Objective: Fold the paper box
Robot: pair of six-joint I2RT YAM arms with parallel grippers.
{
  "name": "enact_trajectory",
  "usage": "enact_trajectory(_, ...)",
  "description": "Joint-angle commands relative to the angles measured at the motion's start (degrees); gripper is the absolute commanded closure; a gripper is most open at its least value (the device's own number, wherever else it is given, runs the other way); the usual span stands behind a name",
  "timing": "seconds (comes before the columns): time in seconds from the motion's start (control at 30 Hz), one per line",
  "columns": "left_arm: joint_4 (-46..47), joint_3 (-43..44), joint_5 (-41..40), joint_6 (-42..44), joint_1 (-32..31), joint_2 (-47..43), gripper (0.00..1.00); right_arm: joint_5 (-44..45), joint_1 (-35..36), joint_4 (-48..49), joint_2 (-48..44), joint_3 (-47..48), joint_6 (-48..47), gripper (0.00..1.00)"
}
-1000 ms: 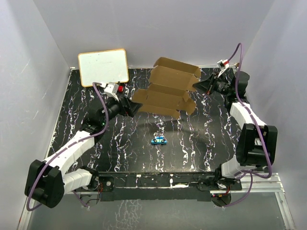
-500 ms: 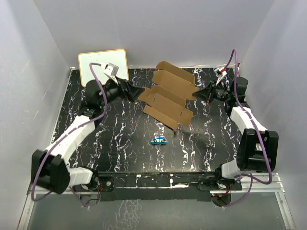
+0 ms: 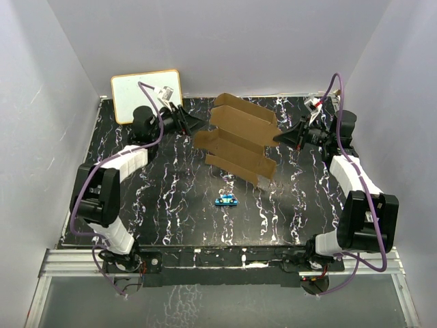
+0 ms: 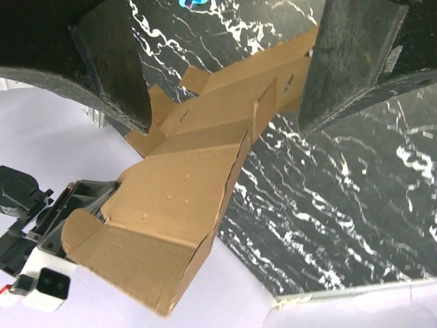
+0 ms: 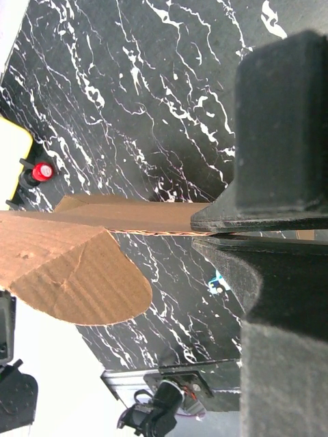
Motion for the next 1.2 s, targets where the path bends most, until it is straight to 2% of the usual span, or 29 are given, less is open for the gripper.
enact_trajectory(0.0,5.6,4.6,2.2,0.1,-1.0,1.9,0.17,-5.2,-0.3,3.6,-1.1,0.7,-1.9,0.92)
enact_trajectory(0.27,8.1,9.7,4.2,-1.2,-3.5,8.8,0.27,-7.0,-0.4,4.1,-0.7,0.6,-1.8,0.92)
enact_trajectory(0.4,8.2,11.5,4.8,-1.0,-4.5,10.8,0.38,-7.6,-0.4,4.4,-0.6,0.6,-1.7,0.92)
enact_trajectory(0.53,11.2,12.8,6.5,-2.8,-4.9,12.6,0.58,-7.7,-0.4,4.4,-0.1,0.6,-1.7,0.92)
enact_trajectory(0.67,13.0,13.1,8.1,-3.9,-4.9,12.9,1.00,-6.8,-0.4,3.7,0.5,1.0,-1.9,0.92)
enact_trajectory(0.77,12.9,11.8,8.7,-1.7,-4.9,11.2,1.00,-5.8,-0.6,0.5,0.7,2.1,-4.4,0.92)
enact_trajectory(0.8,12.8,11.1,8.9,-0.9,-4.9,10.3,1.00,-5.3,-0.8,-1.0,0.8,2.6,-5.6,0.90)
enact_trajectory(0.93,11.9,8.9,10.2,2.2,-4.9,7.2,1.00,-4.1,-2.1,-7.5,1.5,5.3,-10.7,0.73)
enact_trajectory(1.17,12.6,8.2,12.6,2.3,-4.9,5.0,1.00,-4.1,-2.1,-19.1,3.2,11.9,-19.7,0.36)
